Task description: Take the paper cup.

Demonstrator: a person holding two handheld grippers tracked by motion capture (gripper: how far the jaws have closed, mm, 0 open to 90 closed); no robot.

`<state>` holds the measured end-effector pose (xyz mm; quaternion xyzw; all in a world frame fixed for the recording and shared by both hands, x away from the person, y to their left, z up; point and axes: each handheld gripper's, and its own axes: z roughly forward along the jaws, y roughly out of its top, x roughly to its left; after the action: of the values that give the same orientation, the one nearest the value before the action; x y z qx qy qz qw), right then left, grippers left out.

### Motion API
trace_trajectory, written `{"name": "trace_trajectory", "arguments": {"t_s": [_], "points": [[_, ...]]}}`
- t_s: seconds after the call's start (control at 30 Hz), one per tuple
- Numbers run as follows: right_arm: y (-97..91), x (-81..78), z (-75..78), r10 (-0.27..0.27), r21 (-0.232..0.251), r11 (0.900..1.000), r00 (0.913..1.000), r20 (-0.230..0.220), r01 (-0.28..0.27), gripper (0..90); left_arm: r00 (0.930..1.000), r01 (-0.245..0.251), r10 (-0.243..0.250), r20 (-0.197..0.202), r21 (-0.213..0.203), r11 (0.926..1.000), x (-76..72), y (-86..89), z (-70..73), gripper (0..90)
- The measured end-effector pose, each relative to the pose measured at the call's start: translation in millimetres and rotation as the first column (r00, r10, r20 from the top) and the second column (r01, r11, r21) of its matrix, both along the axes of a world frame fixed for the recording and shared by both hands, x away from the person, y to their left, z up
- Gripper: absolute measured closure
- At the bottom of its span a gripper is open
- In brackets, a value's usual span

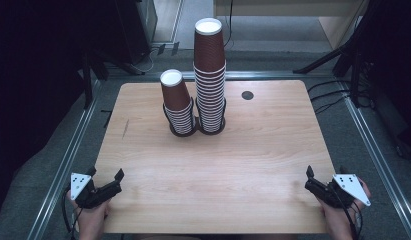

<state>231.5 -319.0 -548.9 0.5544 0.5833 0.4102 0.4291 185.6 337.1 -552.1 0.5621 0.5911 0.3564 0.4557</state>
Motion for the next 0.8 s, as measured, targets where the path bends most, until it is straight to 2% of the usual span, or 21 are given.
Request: {"name": "trace_trajectory", "arguments": {"t_s": [0.17,0.27,0.4,0.5,0.67,0.7,0.73,0.8], "points": [[5.4,-0.3,2.3,0.031,-0.002,0.9995,0.9995,0.001,-0.031,0.0,1.0000,0.004,-0.004,-0.007,0.007,1.0000,1.6,-0.4,0.2,0.0],[11.8,0.9,9.7,0.052,-0.002,0.9987,0.9986,0.008,-0.052,0.0,0.9999,0.014,-0.014,-0.007,0.036,0.9992,1.6,-3.7,-0.1,0.0],[21.2,5.0,25.6,0.053,0.011,0.9985,0.9983,0.024,-0.053,0.0,0.9999,0.010,-0.009,-0.013,0.029,0.9995,2.4,-3.0,-0.1,0.0],[30.8,8.9,37.1,0.077,-0.017,0.9969,0.9966,0.027,-0.077,0.0,0.9998,0.009,-0.008,-0.016,0.024,0.9997,2.7,-2.7,-0.1,0.0],[45.8,15.9,62.6,0.110,0.008,0.9938,0.9919,0.063,-0.111,0.0,0.9998,0.012,-0.011,-0.015,0.024,0.9996,2.6,-2.7,-0.3,0.0],[45.8,15.9,62.6,0.110,0.008,0.9938,0.9919,0.063,-0.111,0.0,0.9998,0.012,-0.011,-0.015,0.024,0.9996,2.6,-2.7,-0.3,0.0],[53.6,19.9,74.9,0.126,0.009,0.9918,0.9891,0.076,-0.127,0.0,0.9998,0.018,-0.017,-0.012,0.016,0.9997,2.3,-2.0,-0.2,0.0],[59.9,23.2,84.4,0.134,0.010,0.9908,0.9870,0.089,-0.135,0.0,0.9997,0.024,-0.024,-0.010,0.008,0.9997,2.3,-1.4,-0.2,0.0]]}}
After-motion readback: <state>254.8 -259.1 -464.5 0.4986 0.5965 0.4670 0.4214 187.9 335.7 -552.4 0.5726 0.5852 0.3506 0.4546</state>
